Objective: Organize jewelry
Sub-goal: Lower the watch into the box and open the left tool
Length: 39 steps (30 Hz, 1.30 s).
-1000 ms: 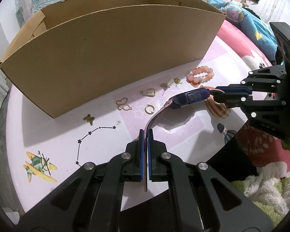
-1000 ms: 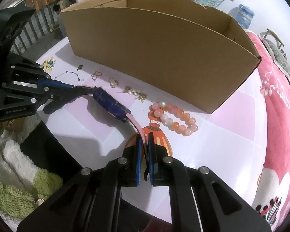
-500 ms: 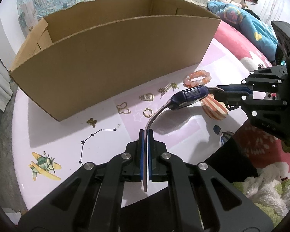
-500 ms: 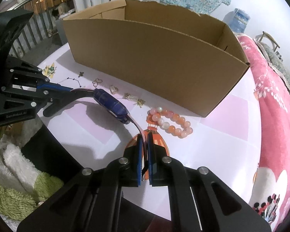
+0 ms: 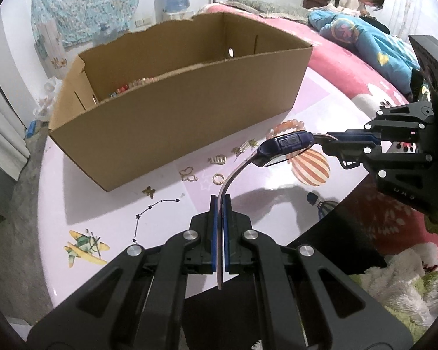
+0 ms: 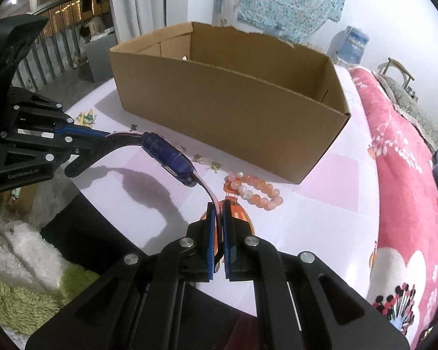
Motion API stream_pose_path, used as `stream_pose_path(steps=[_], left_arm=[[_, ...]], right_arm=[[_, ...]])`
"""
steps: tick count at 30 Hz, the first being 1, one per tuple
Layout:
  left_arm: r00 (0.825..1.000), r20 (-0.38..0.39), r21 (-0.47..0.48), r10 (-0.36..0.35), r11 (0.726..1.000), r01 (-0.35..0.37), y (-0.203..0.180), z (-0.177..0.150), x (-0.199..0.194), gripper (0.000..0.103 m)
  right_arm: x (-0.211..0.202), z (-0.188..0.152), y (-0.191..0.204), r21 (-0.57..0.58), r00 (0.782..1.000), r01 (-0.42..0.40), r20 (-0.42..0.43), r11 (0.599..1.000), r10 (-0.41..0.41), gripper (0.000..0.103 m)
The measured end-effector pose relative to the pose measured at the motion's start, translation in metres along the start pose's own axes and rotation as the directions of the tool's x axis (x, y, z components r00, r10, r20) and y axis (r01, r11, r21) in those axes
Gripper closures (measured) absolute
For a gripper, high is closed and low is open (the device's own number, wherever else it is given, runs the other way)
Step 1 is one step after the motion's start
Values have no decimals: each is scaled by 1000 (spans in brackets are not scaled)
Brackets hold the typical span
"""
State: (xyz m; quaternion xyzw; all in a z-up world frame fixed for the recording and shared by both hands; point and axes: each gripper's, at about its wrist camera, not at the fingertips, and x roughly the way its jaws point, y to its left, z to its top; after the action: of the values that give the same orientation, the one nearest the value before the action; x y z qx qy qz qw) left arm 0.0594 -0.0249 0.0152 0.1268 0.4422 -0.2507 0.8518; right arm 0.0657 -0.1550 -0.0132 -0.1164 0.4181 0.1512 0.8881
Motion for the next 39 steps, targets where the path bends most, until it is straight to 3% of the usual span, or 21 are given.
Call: stream_pose_path(steps=[8, 12, 17, 20, 22, 25, 30, 34, 39], left_arm=[[995, 87, 37, 50, 998, -53, -9, 8, -34, 100], [984, 163, 59, 78, 994, -88, -10, 24, -59, 100], [959, 271, 81, 85, 991, -110, -4, 55, -92, 101], [952, 299, 95, 66, 991, -99, 5, 80, -97, 101], [957, 288, 98, 46, 992, -77, 15, 96, -90, 101], [972, 232, 85, -29, 996, 10, 33, 123, -68, 101], [991, 102, 67, -83, 995, 76, 55, 160, -10, 101], [992, 10, 46, -126, 991, 126, 67, 177, 26, 101], [988, -49, 70, -147, 986, 150, 64, 193, 55, 101]], right_arm=[[-33, 7, 4, -1, 995, 32, 97, 999, -32, 98], [-56, 21, 3, -14, 984, 62, 168, 998, -59, 98], [-84, 56, -1, -55, 959, 113, 268, 992, -94, 98], [-87, 83, -12, -67, 954, 101, 288, 993, -78, 98], [-80, 104, -23, -74, 960, 85, 274, 994, -62, 99], [-63, 126, -33, -72, 974, 53, 223, 996, -36, 100], [-10, 164, -62, -44, 996, 23, 91, 999, -19, 100], [0, 172, -79, -4, 995, 6, 98, 1000, -5, 100], [-7, 167, -104, 83, 988, -28, 155, 996, 15, 100]])
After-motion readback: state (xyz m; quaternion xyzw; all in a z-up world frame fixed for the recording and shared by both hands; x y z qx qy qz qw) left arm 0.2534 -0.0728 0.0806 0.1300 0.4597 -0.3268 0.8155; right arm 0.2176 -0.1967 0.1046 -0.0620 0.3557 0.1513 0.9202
